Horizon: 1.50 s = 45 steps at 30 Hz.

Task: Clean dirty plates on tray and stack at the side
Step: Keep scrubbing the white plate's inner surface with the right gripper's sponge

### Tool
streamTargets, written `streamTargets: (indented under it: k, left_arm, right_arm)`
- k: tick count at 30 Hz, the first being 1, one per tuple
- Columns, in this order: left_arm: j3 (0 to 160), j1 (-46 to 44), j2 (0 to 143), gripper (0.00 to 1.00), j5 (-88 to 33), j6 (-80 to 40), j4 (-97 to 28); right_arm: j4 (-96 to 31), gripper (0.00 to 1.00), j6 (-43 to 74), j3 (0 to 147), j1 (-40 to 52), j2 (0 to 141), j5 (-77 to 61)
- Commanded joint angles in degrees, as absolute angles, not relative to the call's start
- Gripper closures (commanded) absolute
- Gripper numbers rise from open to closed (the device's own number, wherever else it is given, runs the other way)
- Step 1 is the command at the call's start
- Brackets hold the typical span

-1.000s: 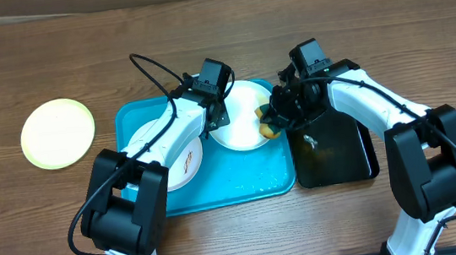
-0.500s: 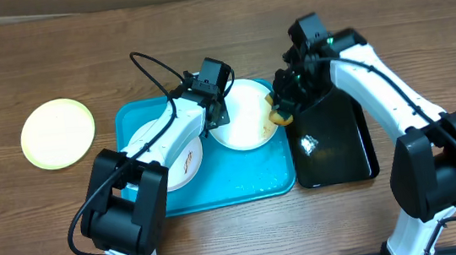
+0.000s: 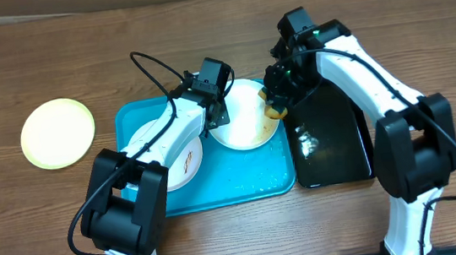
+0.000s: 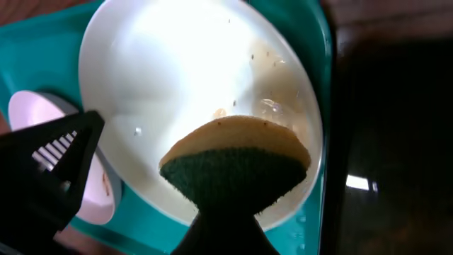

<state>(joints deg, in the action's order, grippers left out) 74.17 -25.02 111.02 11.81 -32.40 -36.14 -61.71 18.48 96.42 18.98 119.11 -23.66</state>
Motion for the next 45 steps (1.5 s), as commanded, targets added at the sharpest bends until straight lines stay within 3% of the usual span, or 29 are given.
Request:
streamTargets:
  k: [1,18,36,45]
  left_arm:
    - [74.0,-24.7,111.4,0.96,12.6,-31.2,-35.7]
    - [74.0,-24.7,111.4,0.96,12.6,-30.4,-35.6]
    - [74.0,-24.7,111.4,0.96,12.6,-30.4,-35.6]
    - [74.0,-24.7,111.4,0.96,12.6,-30.4,-35.6]
  right_arm:
    - [-59.1,0.96,16.3,97.5,20.7,120.5,-21.7]
    - [-53.4,0.96,18.0,97.5,24.8,126.6,-11.2]
    - [-70.4,0.96,22.8,97.5,24.7,128.4,-17.5]
    - [-71.6,0.96,22.7,97.5,24.8,128.4,-19.7]
